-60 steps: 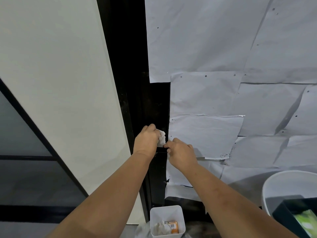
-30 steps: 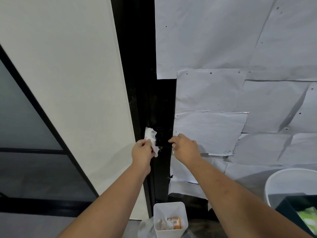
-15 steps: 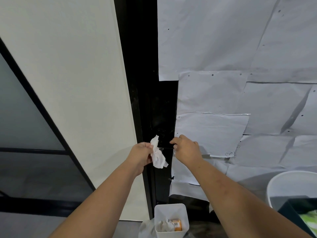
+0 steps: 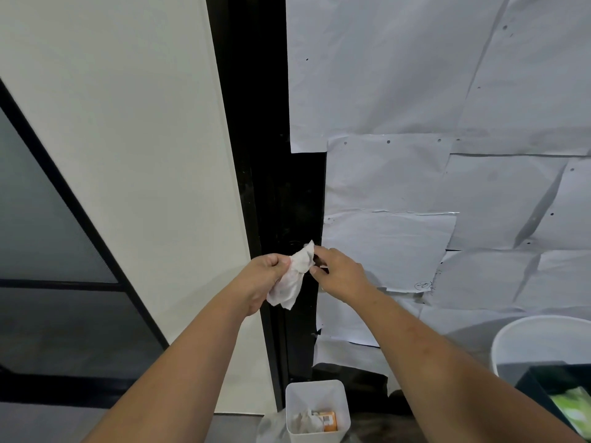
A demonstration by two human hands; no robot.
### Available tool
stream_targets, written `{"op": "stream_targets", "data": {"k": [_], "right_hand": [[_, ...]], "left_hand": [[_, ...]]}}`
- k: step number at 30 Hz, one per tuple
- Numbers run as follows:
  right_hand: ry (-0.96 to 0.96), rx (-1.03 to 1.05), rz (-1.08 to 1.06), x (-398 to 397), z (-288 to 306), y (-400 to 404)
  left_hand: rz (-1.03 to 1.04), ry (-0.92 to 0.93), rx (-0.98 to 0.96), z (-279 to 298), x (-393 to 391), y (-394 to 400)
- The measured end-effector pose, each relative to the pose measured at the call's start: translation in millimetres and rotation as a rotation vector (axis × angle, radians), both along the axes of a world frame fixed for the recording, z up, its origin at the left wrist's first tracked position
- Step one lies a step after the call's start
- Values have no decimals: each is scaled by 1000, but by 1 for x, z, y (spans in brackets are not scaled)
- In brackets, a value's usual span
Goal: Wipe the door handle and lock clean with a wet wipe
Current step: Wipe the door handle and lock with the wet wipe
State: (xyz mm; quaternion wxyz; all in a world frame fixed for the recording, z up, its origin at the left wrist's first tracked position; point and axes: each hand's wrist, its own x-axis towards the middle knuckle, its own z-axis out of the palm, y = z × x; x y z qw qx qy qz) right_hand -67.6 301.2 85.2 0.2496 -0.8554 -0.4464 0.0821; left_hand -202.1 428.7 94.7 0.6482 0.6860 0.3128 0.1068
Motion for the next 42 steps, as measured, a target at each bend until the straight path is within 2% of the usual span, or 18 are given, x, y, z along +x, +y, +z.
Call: {"op": "stream_targets", "data": {"k": [3,6,8,10,13,17,20,22,26,31,35,39,42], "right_hand": [[167,155,-12,-5,10,0],[360,322,-146,-4,25,-1],[452,445,-254,0,30,-3],[457,502,-324,2,32,-4],[321,491,-355,0,28,-1],[-155,254,-175,-3,8,9],[-278,61,-48,-13,-5,15],[-354,21,-29,-20,-9,18],[-372,37,-28,-20,-7,21],[-342,66,-86,-6,-5,11],[-355,74,-14,-16,3,22],[-432,121,70,-35,-2,33],[-435,80,102,-27,-5,34]], "left_hand": [[19,25,68,2,2,2],[44,-26,76,-2,0,6],[63,9,217,-5,-3,7],[74,24,333,-7,-3,6],[147,5,439,-9,-1,3],[205,21,589,-12,7,0],[197,35,655,-14,12,-4],[178,61,656,-16,15,-5],[186,83,728,-19,16,-2],[425,-77,1010,-2,6,3],[570,-284,1259,24,4,15],[640,-378,1452,49,13,34],[629,-371,1599,57,22,49]]}}
